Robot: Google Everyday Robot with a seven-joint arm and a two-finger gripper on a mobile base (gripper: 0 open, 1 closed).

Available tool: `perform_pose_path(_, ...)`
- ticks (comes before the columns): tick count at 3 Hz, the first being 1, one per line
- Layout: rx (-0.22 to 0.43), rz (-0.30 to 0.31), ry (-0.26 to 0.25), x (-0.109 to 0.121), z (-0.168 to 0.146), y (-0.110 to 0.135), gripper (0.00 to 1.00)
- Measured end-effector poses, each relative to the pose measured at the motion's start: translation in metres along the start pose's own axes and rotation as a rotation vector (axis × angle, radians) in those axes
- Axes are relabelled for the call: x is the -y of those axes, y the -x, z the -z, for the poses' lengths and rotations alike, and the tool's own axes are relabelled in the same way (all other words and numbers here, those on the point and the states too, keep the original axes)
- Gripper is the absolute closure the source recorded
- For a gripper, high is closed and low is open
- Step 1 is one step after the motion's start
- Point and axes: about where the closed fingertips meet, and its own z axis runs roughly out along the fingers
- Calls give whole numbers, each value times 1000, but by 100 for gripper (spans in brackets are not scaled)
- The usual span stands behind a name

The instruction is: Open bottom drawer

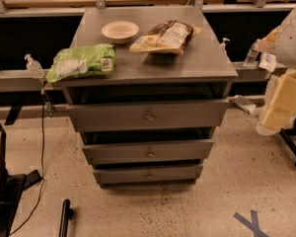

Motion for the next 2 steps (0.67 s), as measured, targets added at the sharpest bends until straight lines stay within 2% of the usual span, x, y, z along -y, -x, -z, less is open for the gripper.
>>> perform_pose_path(1, 0, 0, 0, 0, 0, 0, 0)
perform_pose_path(2, 54, -14, 14, -1, -12, 2, 0)
